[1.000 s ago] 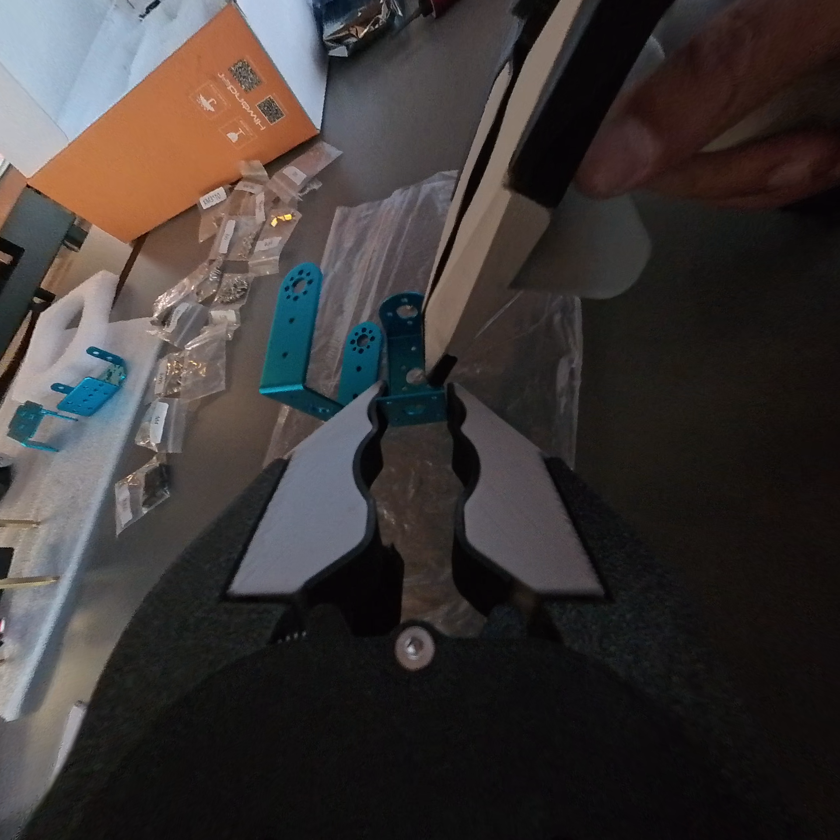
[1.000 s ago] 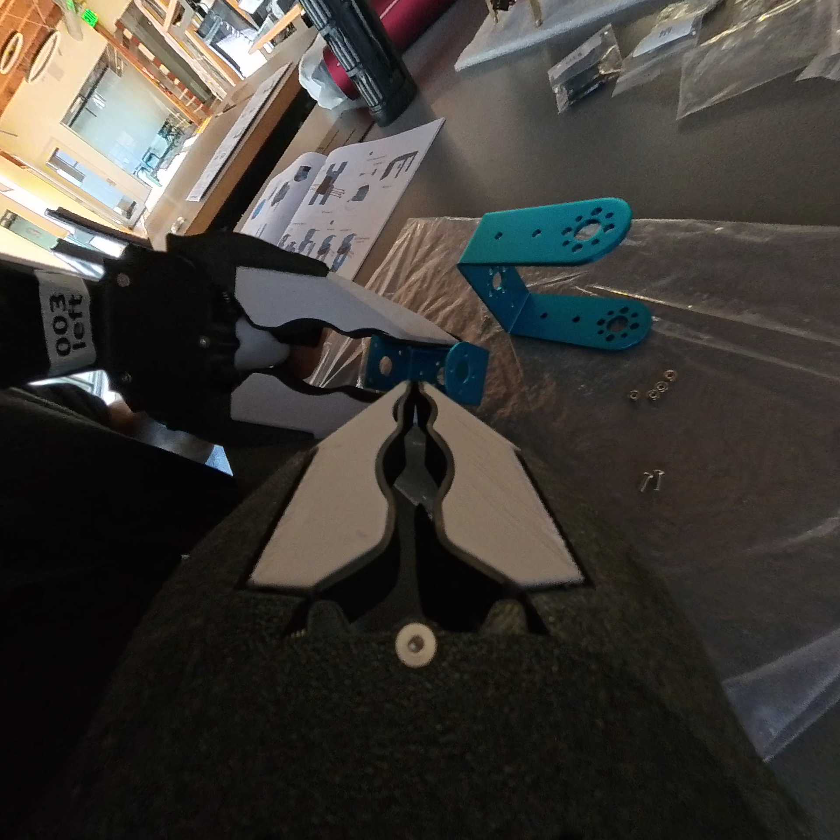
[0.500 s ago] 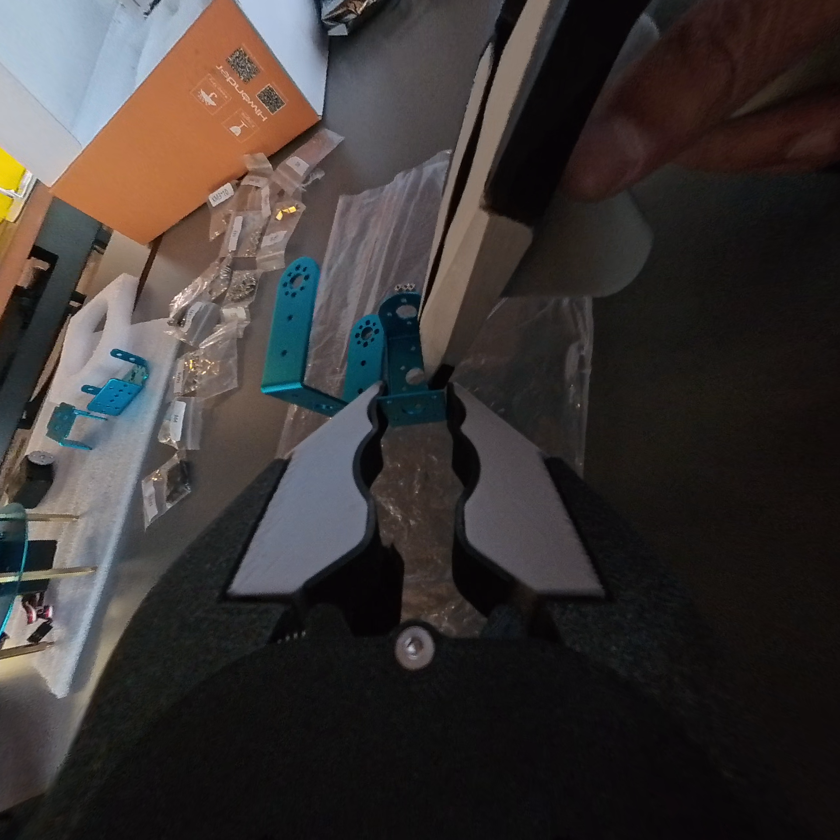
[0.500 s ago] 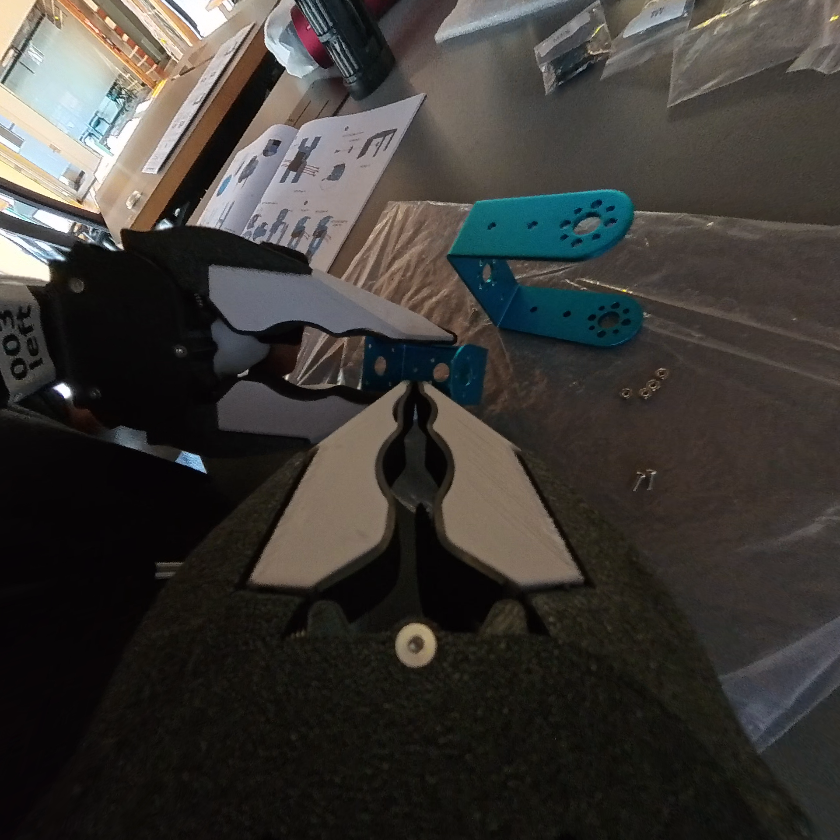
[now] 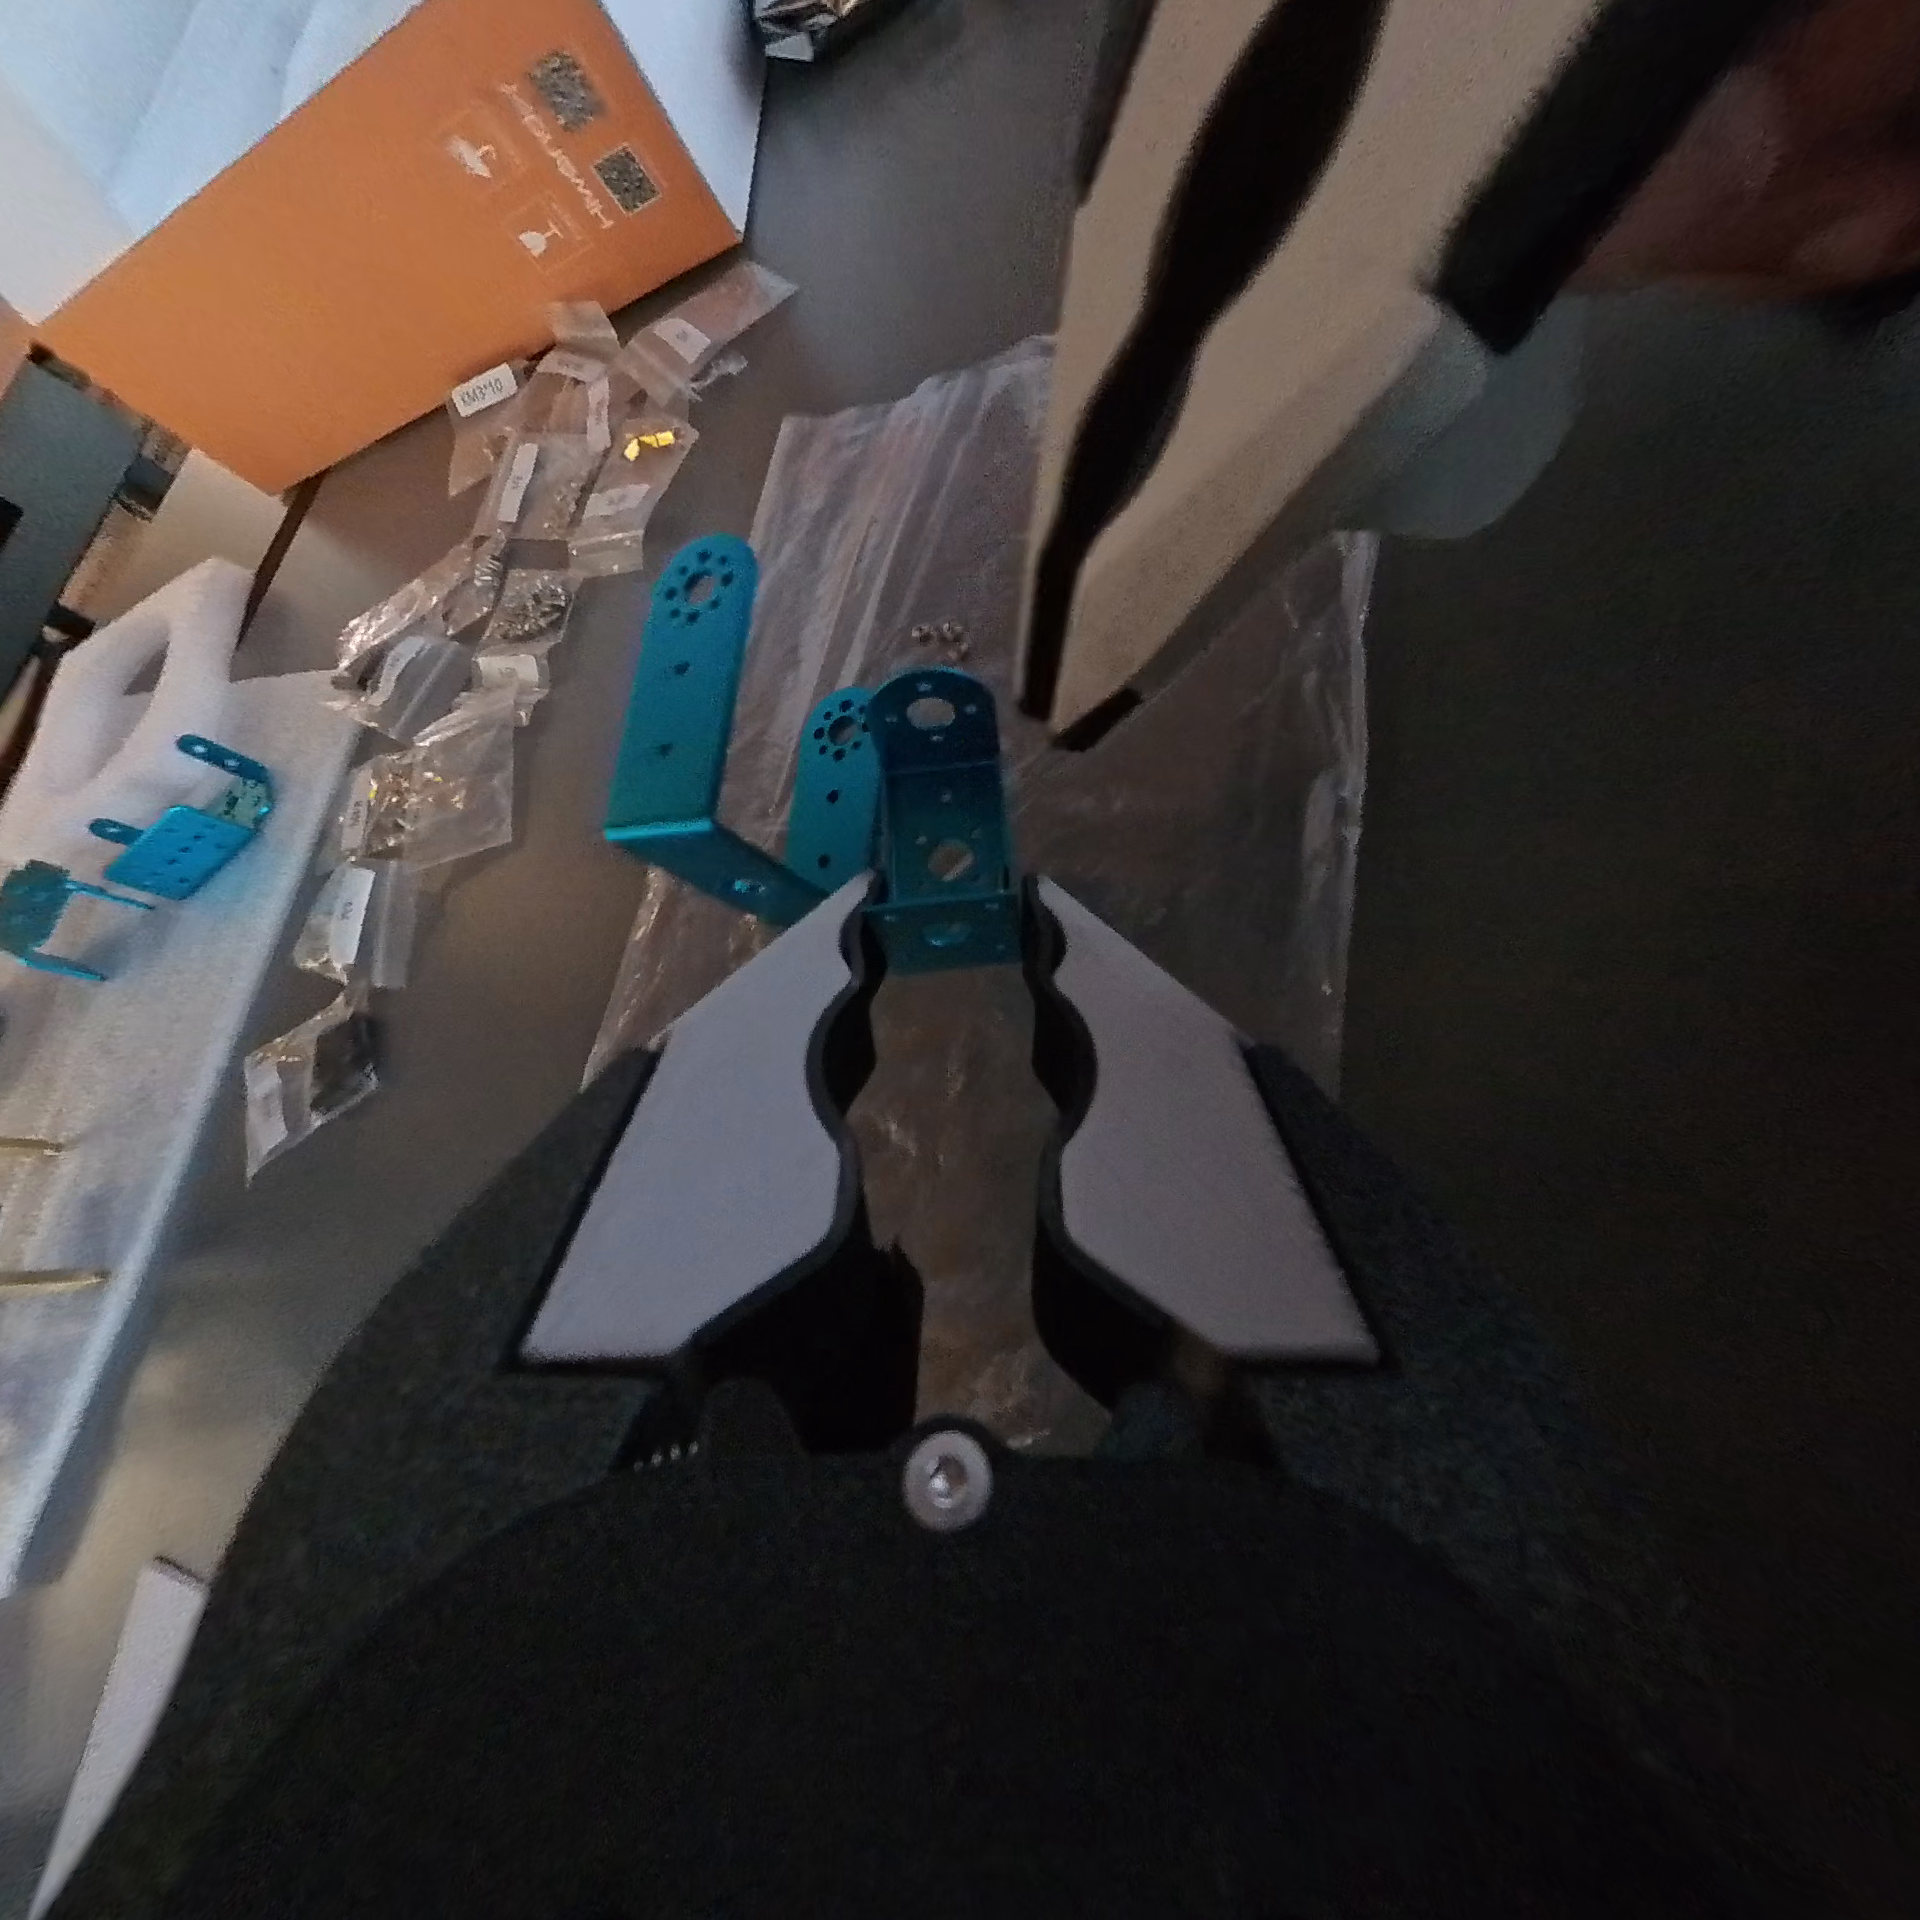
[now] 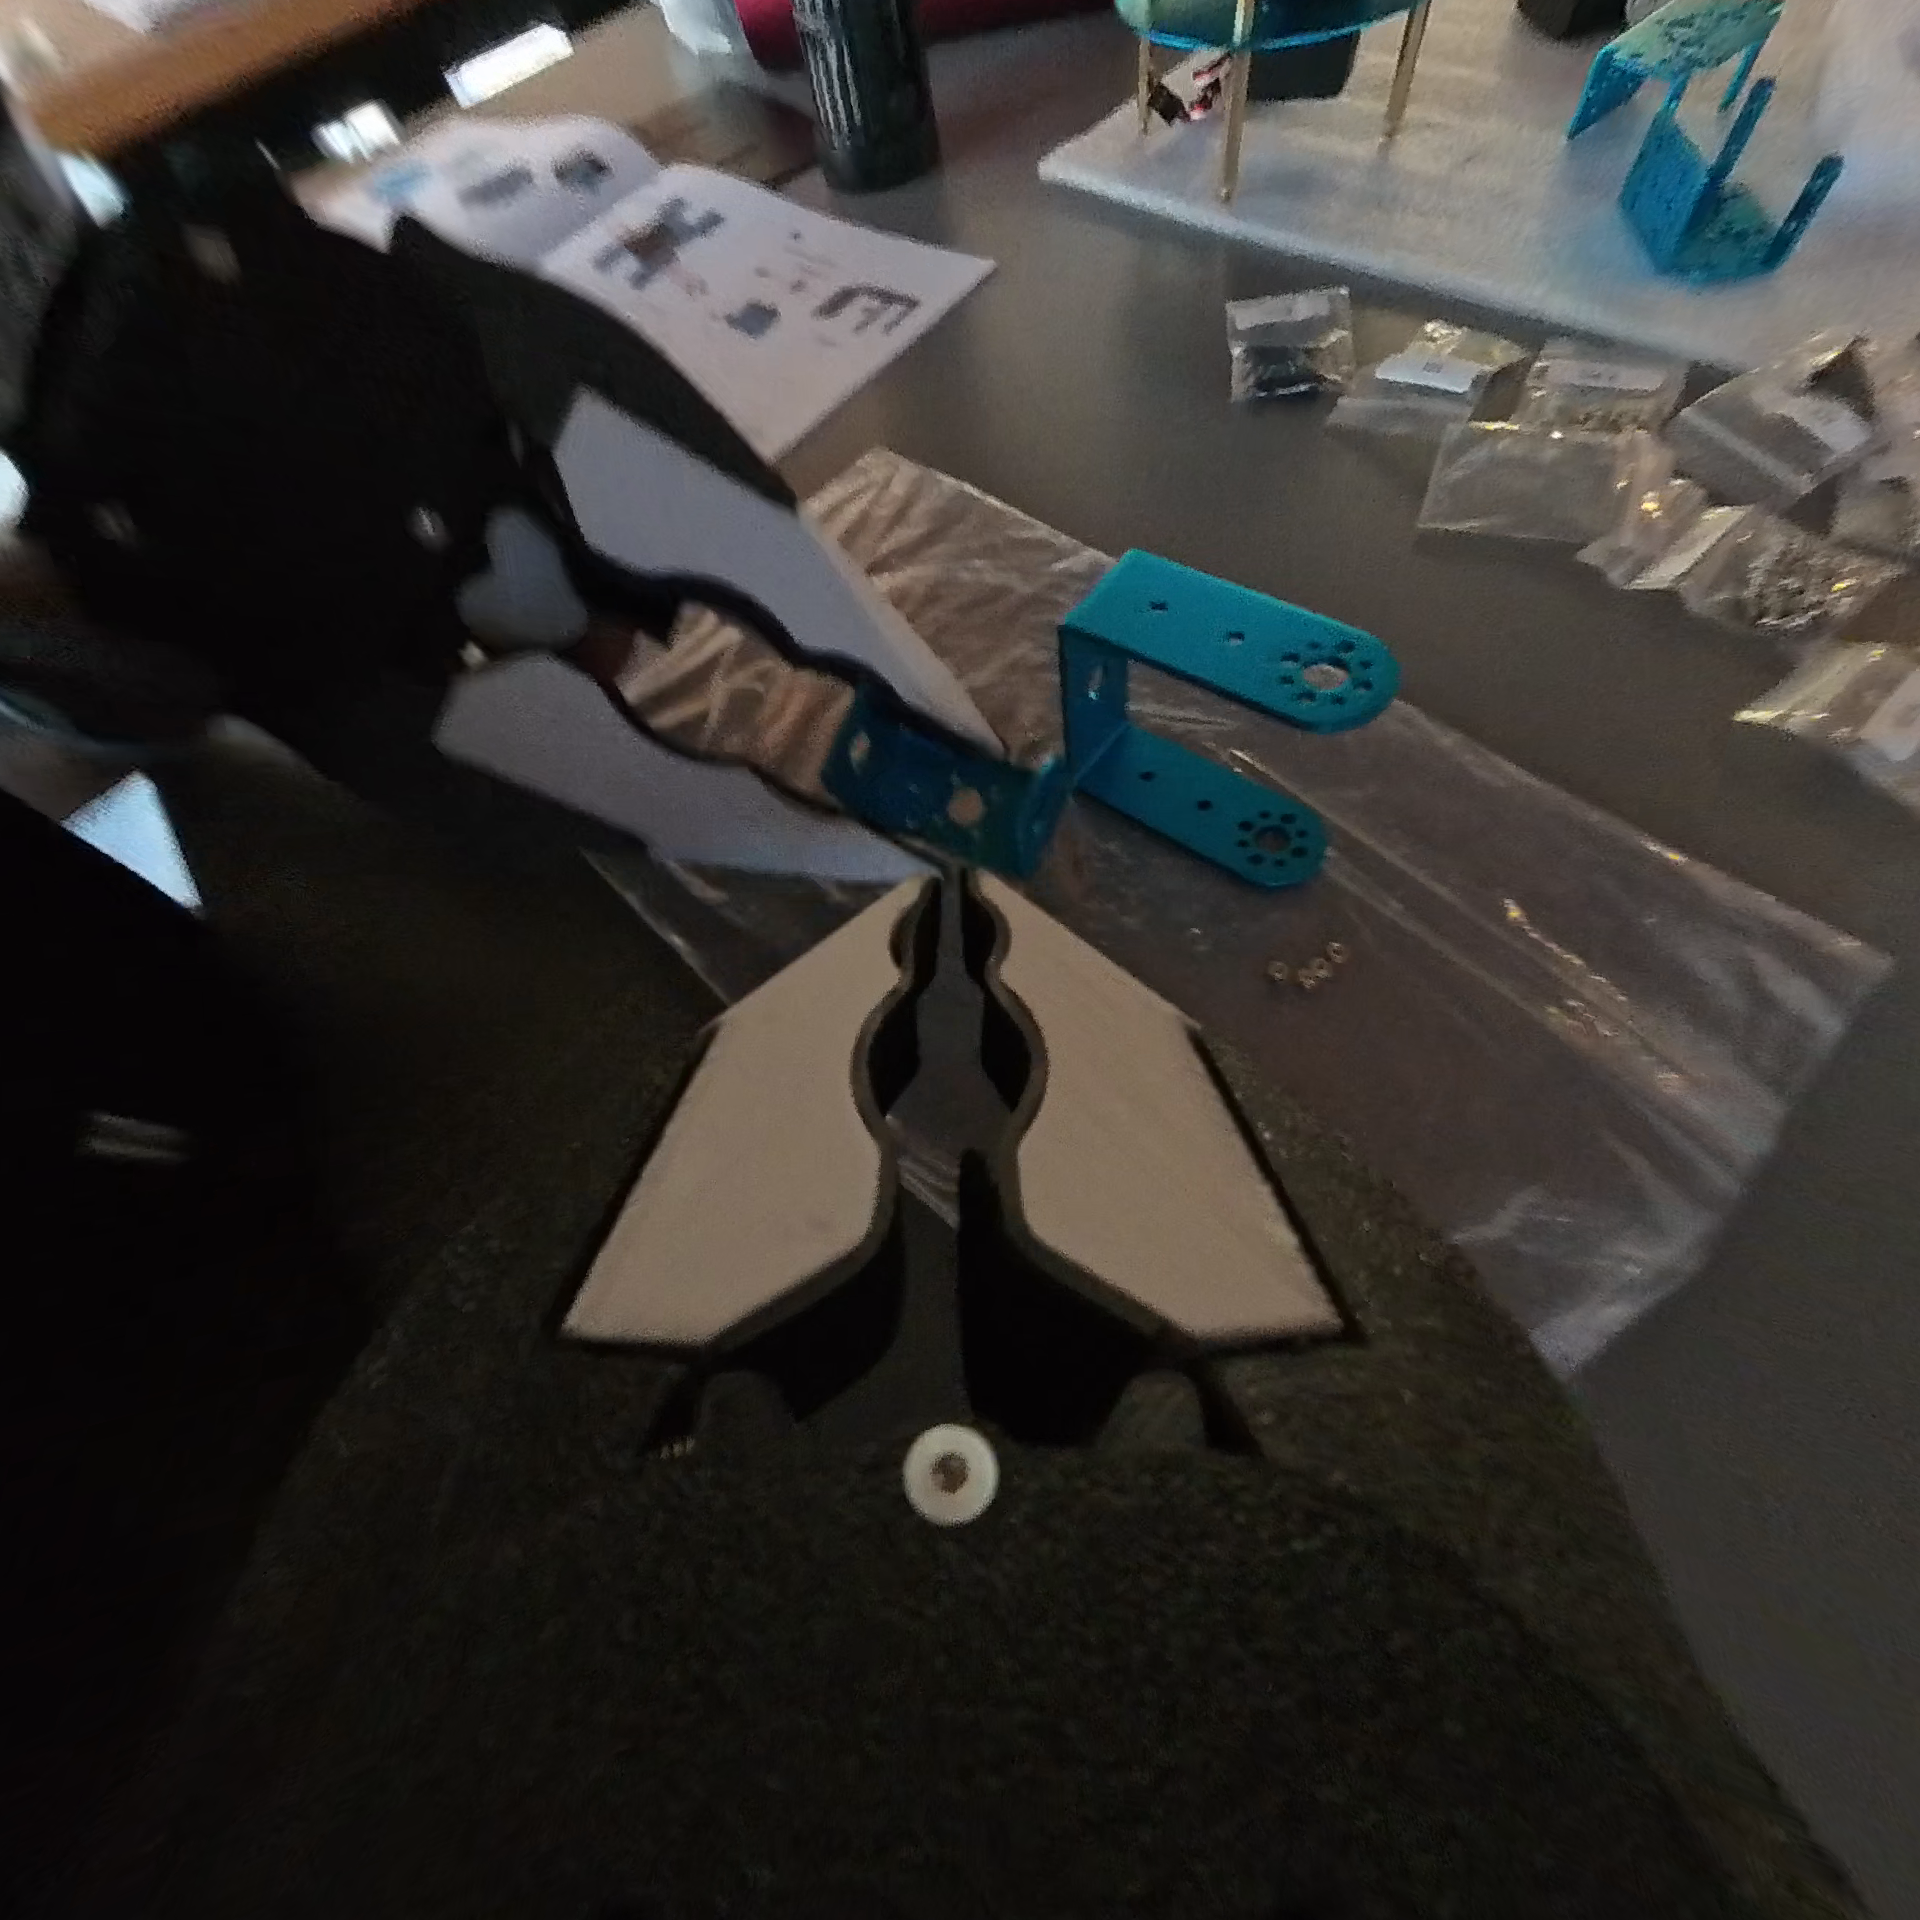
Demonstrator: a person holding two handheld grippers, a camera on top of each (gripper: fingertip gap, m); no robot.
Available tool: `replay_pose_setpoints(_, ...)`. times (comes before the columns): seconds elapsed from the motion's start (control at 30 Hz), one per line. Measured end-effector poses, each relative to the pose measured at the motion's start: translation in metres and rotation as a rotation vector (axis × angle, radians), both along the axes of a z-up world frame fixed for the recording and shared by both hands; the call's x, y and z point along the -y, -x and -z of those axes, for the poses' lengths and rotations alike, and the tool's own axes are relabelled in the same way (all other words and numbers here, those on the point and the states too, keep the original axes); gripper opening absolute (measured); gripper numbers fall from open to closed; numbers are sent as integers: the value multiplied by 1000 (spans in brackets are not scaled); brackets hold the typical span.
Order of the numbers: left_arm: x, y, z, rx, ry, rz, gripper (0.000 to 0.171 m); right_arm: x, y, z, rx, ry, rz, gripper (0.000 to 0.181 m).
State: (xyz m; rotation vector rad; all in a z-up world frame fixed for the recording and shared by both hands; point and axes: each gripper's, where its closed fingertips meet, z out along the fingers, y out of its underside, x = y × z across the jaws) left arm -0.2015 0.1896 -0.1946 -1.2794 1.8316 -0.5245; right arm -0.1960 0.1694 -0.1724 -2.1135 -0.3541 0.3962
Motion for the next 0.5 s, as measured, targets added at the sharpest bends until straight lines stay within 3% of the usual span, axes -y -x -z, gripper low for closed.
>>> replay_pose_setpoints(0.07, -11, 6, -3, -13, -53, -15, 24, 3, -3, 3, 61, 2, -19, 4)
replay_pose_setpoints(0.13, -29, 14, -2, -73, -306, 6, 24, 3, -6, 5, 83, 6, -17, 5)
replay_pose_setpoints(0.17, -28, 17, 3, -117, -340, 47, 24, 4, -5, 6, 75, 15, -22, 5)
replay_pose_setpoints(0.2, -23, 18, 8, -140, -257, 71, 24, 5, -2, 6, 54, 20, -37, 4)
replay_pose_setpoints(0.33, 7, 16, -2, -130, 369, 43, 25, 8, 0, 1, 44, -9, -36, 4)
replay_pose_setpoints(0.5, 22, 11, -14, -86, 666, 28, 25, 17, -3, -2, 17, -34, -10, 4)
